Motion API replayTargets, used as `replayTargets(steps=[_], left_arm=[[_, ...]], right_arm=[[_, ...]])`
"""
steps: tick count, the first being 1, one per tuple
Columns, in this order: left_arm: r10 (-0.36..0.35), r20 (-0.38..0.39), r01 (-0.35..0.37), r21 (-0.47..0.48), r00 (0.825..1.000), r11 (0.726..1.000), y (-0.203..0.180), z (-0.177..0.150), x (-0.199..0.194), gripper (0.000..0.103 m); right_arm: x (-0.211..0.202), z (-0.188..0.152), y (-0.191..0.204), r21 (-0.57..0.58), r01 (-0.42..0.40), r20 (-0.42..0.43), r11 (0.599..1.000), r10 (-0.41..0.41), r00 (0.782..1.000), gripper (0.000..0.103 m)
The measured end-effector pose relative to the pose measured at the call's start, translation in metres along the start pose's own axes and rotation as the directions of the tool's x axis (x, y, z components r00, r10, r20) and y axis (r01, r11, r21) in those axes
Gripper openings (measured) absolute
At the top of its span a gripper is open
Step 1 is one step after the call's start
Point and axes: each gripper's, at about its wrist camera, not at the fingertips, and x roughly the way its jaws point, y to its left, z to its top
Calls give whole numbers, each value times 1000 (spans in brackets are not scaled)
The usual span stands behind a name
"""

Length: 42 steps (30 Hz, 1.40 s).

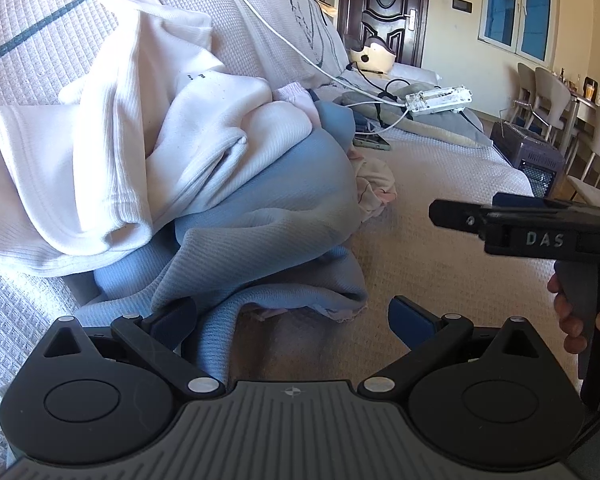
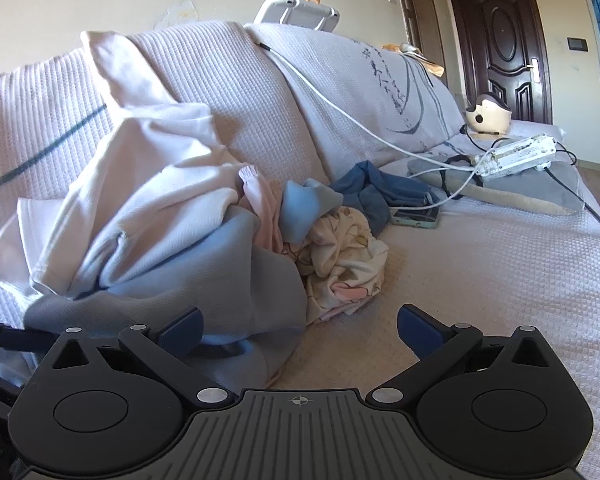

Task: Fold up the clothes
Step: 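Grasp the white shirt fabric with the left gripper while the right gripper grasps it too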

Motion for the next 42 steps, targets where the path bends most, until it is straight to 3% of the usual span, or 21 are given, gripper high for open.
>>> replayTargets(steps=[6,11,16,20,25,28,33,35,36,37,39,40,42], left_arm=[[-3,-3,3,-6,1000,1000,3,2,-2,103],[-6,13,6,-16,1000,1000,8,4,-9,103],[-14,57,16,-20,998,1000,15,13,-33,103],[58,128,-61,26,990,998,20,24,-53,103],[168,129,-168,-12,977,986,43,51,-42,103],[249,159,-246,-35,955,969,55,66,-31,103],[359,127,-361,-9,925,933,65,76,2,102],[356,129,-359,0,925,933,66,73,6,97],[353,130,-357,5,927,934,66,72,7,82],[335,134,-337,-3,933,941,67,70,6,53],[275,114,-272,-39,955,961,69,68,5,20],[250,105,-246,-56,962,968,72,68,5,10],[216,105,-208,-83,971,975,77,66,1,8]], right_arm=[[4,1,2,-4,40,-41,999,-40,998,103],[-1,1,4,-7,2,-16,1000,-3,1000,103],[-9,3,19,-79,-64,25,995,66,997,103],[-9,4,26,-115,-75,24,991,78,997,103],[-12,6,28,-118,-105,53,987,112,992,103],[-9,5,28,-122,-92,44,988,98,994,103],[-5,5,20,-81,-77,47,994,81,996,103],[-4,5,15,-61,-78,49,995,81,995,103],[-4,5,14,-56,-77,51,995,80,996,103],[-4,5,13,-51,-75,51,996,78,996,103],[-2,5,12,-45,-75,47,996,77,996,103],[-2,5,12,-42,-78,47,996,80,996,103],[-2,5,11,-37,-88,50,995,90,995,103]])
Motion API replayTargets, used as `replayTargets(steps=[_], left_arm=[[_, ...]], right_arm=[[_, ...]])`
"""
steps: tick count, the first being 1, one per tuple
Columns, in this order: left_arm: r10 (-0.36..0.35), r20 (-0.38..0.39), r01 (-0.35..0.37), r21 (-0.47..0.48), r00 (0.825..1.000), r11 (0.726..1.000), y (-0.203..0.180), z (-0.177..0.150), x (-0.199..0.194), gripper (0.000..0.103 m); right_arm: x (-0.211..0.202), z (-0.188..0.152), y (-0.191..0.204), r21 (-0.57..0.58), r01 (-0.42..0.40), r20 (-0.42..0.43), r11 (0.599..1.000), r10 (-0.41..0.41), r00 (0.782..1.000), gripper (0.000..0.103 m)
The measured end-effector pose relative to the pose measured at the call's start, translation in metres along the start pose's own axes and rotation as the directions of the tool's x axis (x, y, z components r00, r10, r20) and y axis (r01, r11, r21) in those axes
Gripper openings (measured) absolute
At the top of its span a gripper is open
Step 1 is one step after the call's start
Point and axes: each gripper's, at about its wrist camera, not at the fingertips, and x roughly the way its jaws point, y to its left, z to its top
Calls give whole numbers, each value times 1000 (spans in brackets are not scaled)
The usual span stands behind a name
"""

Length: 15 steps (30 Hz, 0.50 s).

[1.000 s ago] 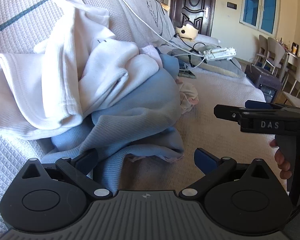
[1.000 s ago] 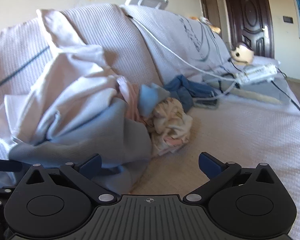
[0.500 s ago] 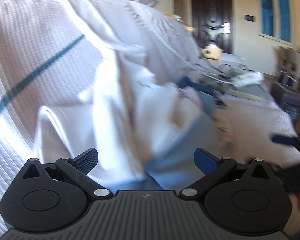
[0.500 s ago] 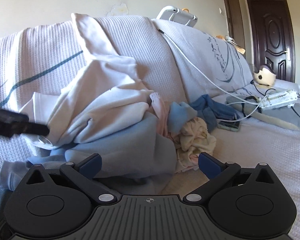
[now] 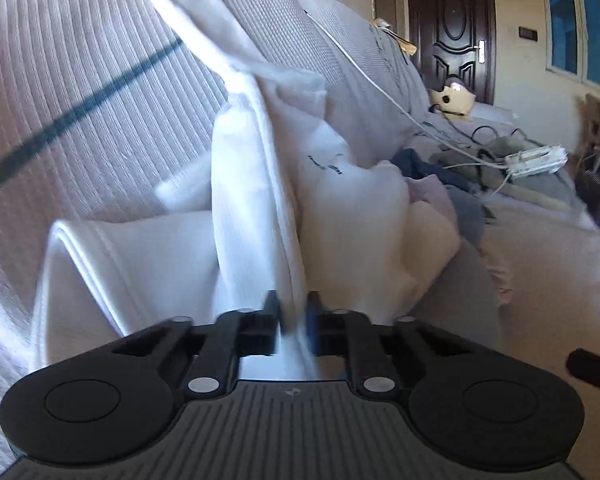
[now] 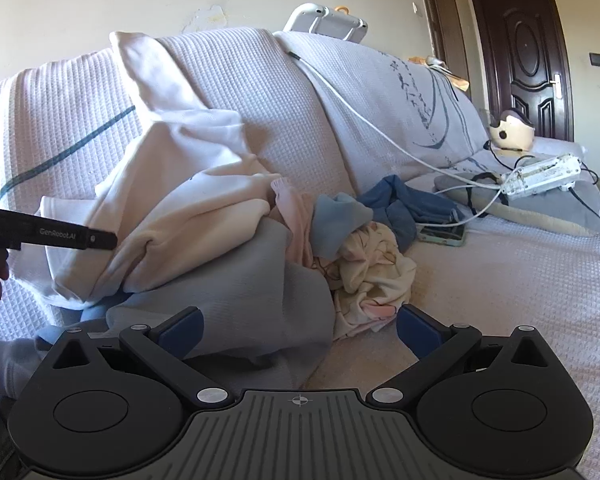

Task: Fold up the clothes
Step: 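Grasp the white shirt fabric with the left gripper while the right gripper grasps it too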

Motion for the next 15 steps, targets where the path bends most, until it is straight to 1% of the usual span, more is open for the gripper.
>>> replayTargets(steps=[1,4,5,6,7,8,9,10,11,13,14,15], left_arm=[[-9,9,9,-8,1000,1000,4,0,-3,8],[-19,20,19,8,1000,1000,15,0,-12,7],[-20,20,20,10,1000,1000,19,0,-15,7],[-22,19,22,8,1000,1000,24,1,-15,7],[-27,20,27,3,999,1000,27,3,-13,7],[-32,22,32,-2,999,999,30,6,-10,7],[-38,22,38,-8,999,999,32,8,-9,7],[-44,22,44,-14,999,999,33,9,-9,7],[-50,22,50,-21,999,999,34,11,-8,7],[-67,14,67,-32,998,997,39,12,-7,7],[-72,6,72,-33,997,997,38,13,0,8],[-74,-2,74,-30,997,997,38,14,3,8]], right_arm=[[-1,0,0,3,-11,5,1000,11,1000,103],[-6,2,2,30,-71,23,997,70,997,103],[-6,5,3,52,-99,21,994,98,995,103],[-3,9,7,74,-119,2,990,119,993,100],[1,13,11,95,-131,-22,987,134,991,91],[7,18,19,99,-139,-64,985,145,987,85],[14,23,28,92,-149,-100,985,158,982,63],[20,27,37,84,-161,-128,983,171,977,45],[27,31,45,85,-173,-148,981,184,972,42],[43,39,58,118,-223,-167,968,241,956,42],[51,43,63,135,-251,-170,958,272,947,42],[58,48,67,139,-262,-166,955,284,944,42]])
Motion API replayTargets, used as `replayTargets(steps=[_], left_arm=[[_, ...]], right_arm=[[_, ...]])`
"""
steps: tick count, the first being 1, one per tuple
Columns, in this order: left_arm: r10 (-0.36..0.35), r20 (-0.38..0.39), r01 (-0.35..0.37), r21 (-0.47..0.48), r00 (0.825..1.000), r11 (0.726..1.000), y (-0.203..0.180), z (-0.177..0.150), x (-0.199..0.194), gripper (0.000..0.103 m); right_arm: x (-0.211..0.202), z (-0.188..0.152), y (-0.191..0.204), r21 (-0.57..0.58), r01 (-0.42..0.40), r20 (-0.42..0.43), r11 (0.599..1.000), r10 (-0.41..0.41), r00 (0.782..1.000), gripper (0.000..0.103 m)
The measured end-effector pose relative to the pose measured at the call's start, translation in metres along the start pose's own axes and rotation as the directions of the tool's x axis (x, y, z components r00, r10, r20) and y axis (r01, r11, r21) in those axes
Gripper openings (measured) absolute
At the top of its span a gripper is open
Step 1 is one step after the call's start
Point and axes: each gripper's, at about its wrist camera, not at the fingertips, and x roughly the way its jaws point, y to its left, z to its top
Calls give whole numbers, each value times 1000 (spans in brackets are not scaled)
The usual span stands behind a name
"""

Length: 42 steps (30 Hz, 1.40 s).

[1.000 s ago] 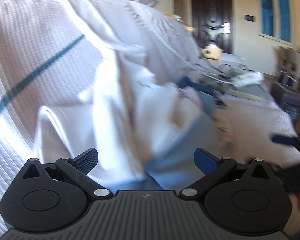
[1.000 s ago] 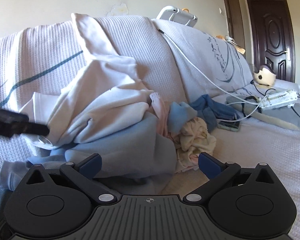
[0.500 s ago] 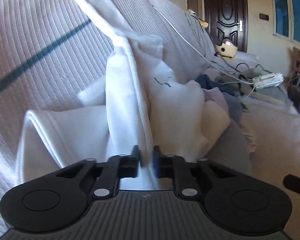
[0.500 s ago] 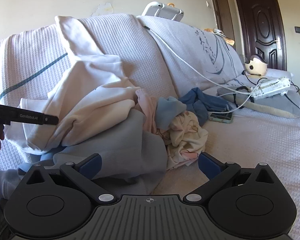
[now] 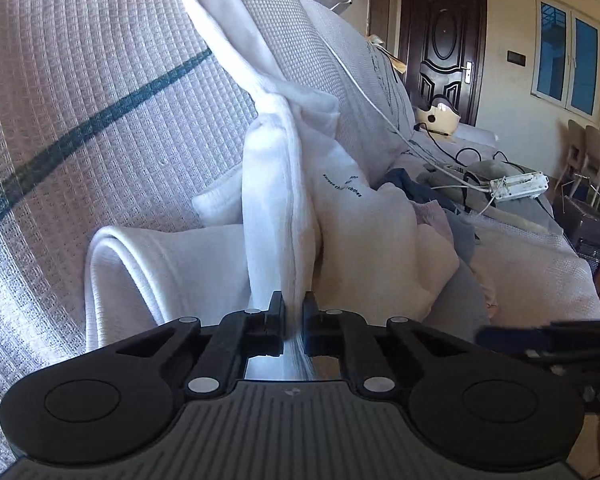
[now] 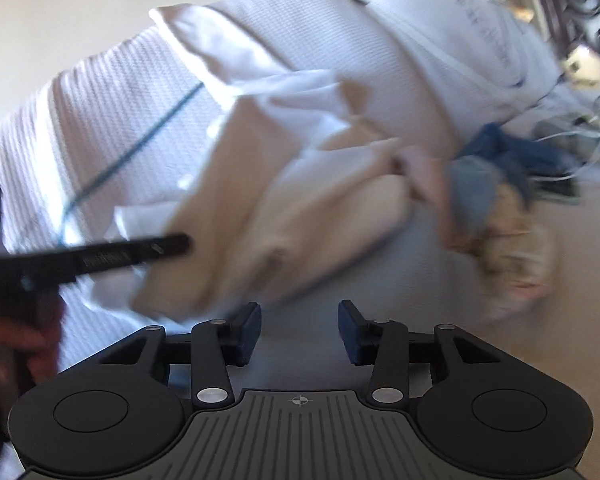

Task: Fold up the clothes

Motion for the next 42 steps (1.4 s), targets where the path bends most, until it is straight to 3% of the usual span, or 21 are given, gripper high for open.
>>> replayTargets(steps=[2,6,11,14,16,17,18,21,27,30,32,34,38,40,42], left_arm=[[8,-9,-8,13,1000,1000,1,1,6,12],[34,-10,-34,56,999,998,1,6,13,40],[37,-7,-37,90,999,995,-5,9,26,47],[30,-26,-27,115,999,993,-11,4,38,43],[28,-28,-25,115,999,993,-13,1,41,19],[28,-36,-24,106,999,994,-12,1,42,13],[25,-45,-21,86,999,996,-10,2,42,10],[26,-34,-24,54,999,998,-4,7,31,8],[-57,37,54,61,998,997,-11,27,-18,8],[-147,86,140,76,985,987,-28,37,-51,8],[-218,116,206,102,969,973,-44,41,-72,8],[-304,134,287,131,943,949,-63,43,-91,8],[-471,81,450,190,878,872,-108,34,-110,8],[-478,-3,464,242,878,852,-138,14,-99,8],[-433,-110,445,304,895,842,-159,-21,-78,8]], right_arm=[[13,13,5,-3,-6,13,1000,6,1000,43],[39,36,2,47,-18,9,999,17,1000,44],[69,38,-11,118,31,-26,992,-28,999,44],[80,35,-15,144,18,-37,989,-13,999,44],[84,34,-12,129,23,-38,991,-18,999,44],[84,34,-10,113,33,-37,993,-29,999,41],[83,34,-7,91,48,-38,995,-44,998,31],[74,36,-2,47,71,-23,996,-70,997,17],[6,48,2,1,161,91,987,-160,983,12],[-48,56,-1,9,218,188,976,-216,958,11],[-90,64,-3,-7,270,263,963,-259,930,11],[-135,73,-5,-22,326,327,945,-301,896,10],[-220,83,-11,-69,489,420,869,-420,805,9],[-249,82,-19,-70,563,413,823,-490,768,9],[-261,72,-39,-76,596,323,799,-546,773,10]])
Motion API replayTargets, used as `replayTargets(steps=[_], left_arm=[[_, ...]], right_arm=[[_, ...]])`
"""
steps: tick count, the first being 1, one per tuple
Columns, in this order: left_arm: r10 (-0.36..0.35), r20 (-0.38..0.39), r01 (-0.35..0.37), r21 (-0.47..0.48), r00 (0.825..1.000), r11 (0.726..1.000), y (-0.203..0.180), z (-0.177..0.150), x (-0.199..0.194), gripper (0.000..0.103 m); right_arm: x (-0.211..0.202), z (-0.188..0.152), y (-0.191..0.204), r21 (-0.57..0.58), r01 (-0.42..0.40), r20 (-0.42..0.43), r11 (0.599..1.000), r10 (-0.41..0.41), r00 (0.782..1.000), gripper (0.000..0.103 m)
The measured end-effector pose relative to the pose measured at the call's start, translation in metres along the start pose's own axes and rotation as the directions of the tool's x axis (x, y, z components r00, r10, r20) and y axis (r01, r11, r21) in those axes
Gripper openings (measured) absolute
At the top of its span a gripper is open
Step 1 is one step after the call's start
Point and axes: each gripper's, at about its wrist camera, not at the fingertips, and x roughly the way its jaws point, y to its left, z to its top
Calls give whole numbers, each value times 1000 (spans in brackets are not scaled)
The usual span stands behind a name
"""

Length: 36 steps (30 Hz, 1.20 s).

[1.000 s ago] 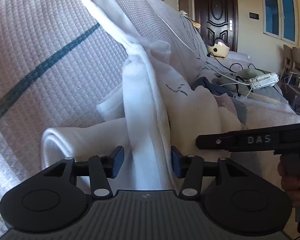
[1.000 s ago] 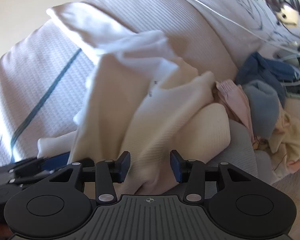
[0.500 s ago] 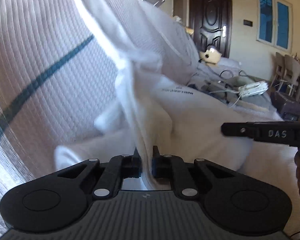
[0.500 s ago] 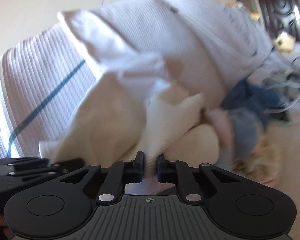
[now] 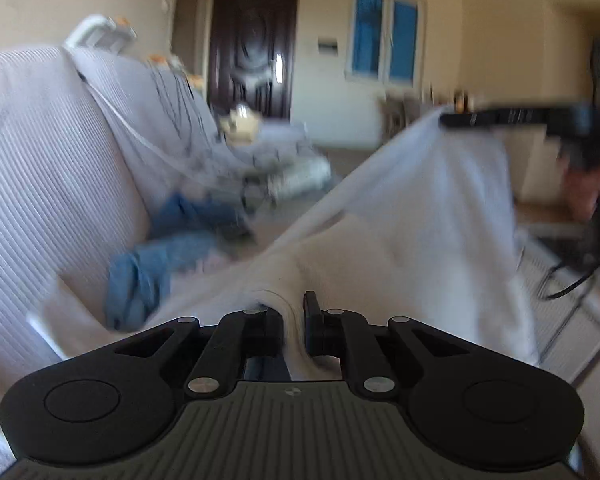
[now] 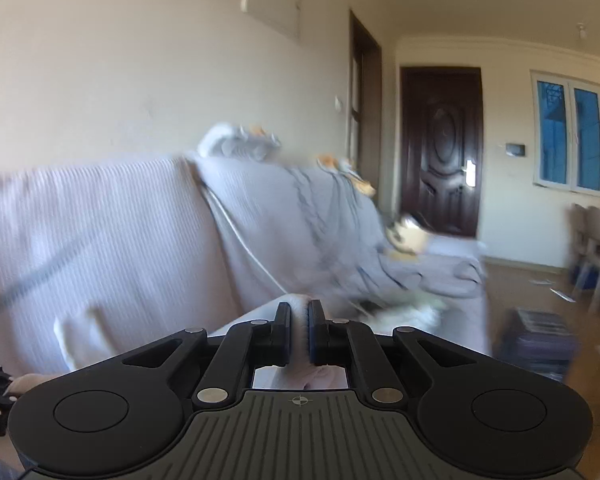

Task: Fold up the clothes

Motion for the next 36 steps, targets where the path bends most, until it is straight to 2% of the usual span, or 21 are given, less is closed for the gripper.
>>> replayTargets(steps=[1,4,6,8,9,10,12,15,18,20,22,24,26,28,30,34,36], left_arm=[[10,-59,-8,32,998,999,-9,-15,16,8],[54,-221,-27,124,974,992,-29,-56,57,9],[69,-281,-32,134,957,991,-30,-70,68,11],[58,-306,-21,123,950,992,-24,-75,66,14],[55,-308,-20,118,950,993,-21,-74,63,15],[53,-306,-18,116,951,993,-14,-70,57,16],[53,-294,-22,108,954,994,-12,-59,49,24],[19,-234,-4,64,972,998,-11,-32,25,39],[-9,-144,15,42,990,999,1,8,26,51],[40,-101,-33,73,994,997,4,31,45,54],[87,-78,-78,105,993,991,5,53,70,56],[52,-107,-38,123,993,992,4,69,105,56],[-23,-153,44,132,988,990,2,83,141,56],[-82,-177,112,167,981,979,-2,91,175,57],[-86,-200,127,204,976,971,-6,92,207,59],[-72,-295,152,258,953,954,-14,81,259,59],[-57,-337,161,289,940,944,-17,71,277,59]], right_arm=[[4,-13,-12,21,21,-74,1000,-19,997,16],[21,-62,-36,23,74,-238,997,-66,969,20],[31,-92,-51,16,123,-312,992,-112,943,20],[34,-112,-63,58,143,-357,988,-113,927,21],[35,-119,-67,85,142,-370,986,-101,923,21],[34,-123,-71,102,143,-373,984,-95,923,26],[31,-129,-78,121,153,-374,981,-98,922,36],[26,-134,-91,133,155,-371,979,-96,924,37],[30,-134,-100,141,136,-365,981,-76,928,37],[40,-132,-103,125,115,-364,985,-63,929,37],[57,-127,-104,133,68,-365,989,-15,931,37],[75,-120,-102,161,10,-366,987,51,929,37],[95,-114,-98,171,-53,-382,984,115,917,38],[117,-108,-94,170,-110,-403,979,171,899,46],[139,-107,-90,153,-151,-432,977,204,879,49],[183,-108,-84,130,-197,-496,972,236,836,51],[205,-114,-84,136,-214,-540,967,253,802,51]])
